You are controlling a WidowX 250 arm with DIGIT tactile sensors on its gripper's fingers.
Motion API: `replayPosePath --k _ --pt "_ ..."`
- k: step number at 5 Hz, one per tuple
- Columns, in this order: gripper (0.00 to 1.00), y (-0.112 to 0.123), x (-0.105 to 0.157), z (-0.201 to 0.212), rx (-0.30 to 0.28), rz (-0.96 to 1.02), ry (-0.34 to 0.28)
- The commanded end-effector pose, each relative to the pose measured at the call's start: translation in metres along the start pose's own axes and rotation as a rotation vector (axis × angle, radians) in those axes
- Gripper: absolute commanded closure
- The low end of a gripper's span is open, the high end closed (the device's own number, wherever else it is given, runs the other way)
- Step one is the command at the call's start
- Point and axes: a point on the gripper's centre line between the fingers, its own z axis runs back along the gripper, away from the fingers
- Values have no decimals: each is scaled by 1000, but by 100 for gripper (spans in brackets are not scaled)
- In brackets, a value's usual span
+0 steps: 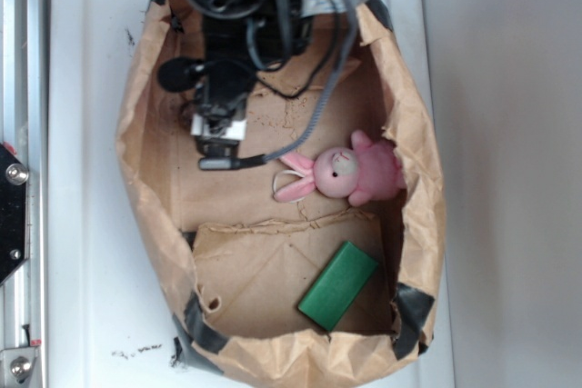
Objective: Grab the rock.
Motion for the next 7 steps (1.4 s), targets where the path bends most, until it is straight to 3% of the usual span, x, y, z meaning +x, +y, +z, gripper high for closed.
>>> replayPosePath --k 1,3,6,7 --pt "0 -29 1 32 27 -78 -127" --pt "0 -18 9 5 70 -33 -170" --pt "0 -18 9 5 70 -33 -170" --pt "0 -29 9 -12 80 -201 -255"
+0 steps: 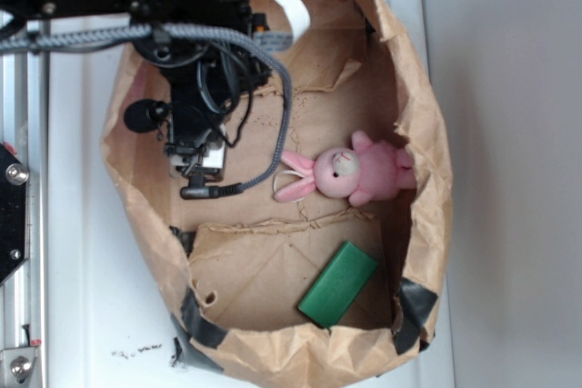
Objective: Grab the rock.
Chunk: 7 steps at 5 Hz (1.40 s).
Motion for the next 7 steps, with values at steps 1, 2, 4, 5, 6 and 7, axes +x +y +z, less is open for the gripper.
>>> replayPosePath --k 1,2,4,5,6,7 --pt "0 -19 7 -21 7 -288 -131" --pt "0 -20 9 -27 0 -307 -101" --pt "0 -12 13 -29 -15 -296 -61" --pt "0 -9 11 -30 17 -299 -29" --pt "0 -3 11 -39 147 -276 -14" --pt "0 -2 11 -42 173 -280 -2"
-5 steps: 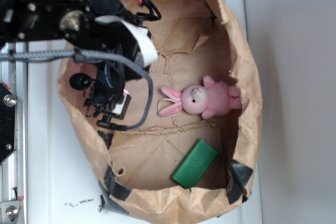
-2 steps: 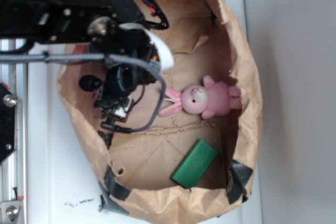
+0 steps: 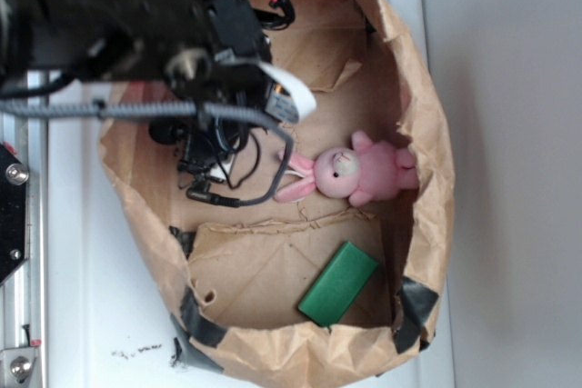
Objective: Grab the rock.
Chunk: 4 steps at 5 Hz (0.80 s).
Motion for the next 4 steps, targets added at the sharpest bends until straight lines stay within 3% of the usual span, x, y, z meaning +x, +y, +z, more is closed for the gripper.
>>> replayPosePath --k 1,4 --pt "0 2 6 7 40 -32 -1" --pt "0 0 -10 20 -29 -93 45"
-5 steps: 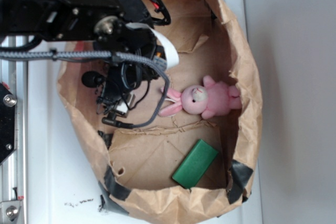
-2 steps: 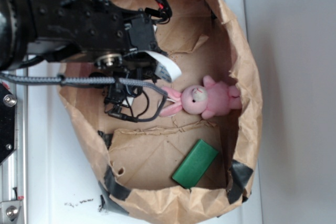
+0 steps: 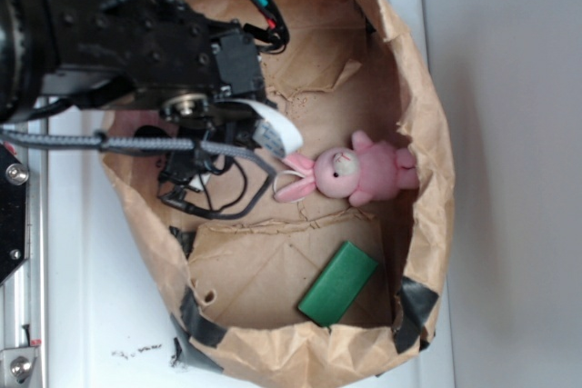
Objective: Grab the rock.
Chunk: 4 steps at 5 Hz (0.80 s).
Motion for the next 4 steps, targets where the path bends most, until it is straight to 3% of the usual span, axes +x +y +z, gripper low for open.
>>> replayPosePath --k 1,4 --pt "0 8 1 34 -39 -19 -52" --pt "0 19 3 34 -2 -7 -24"
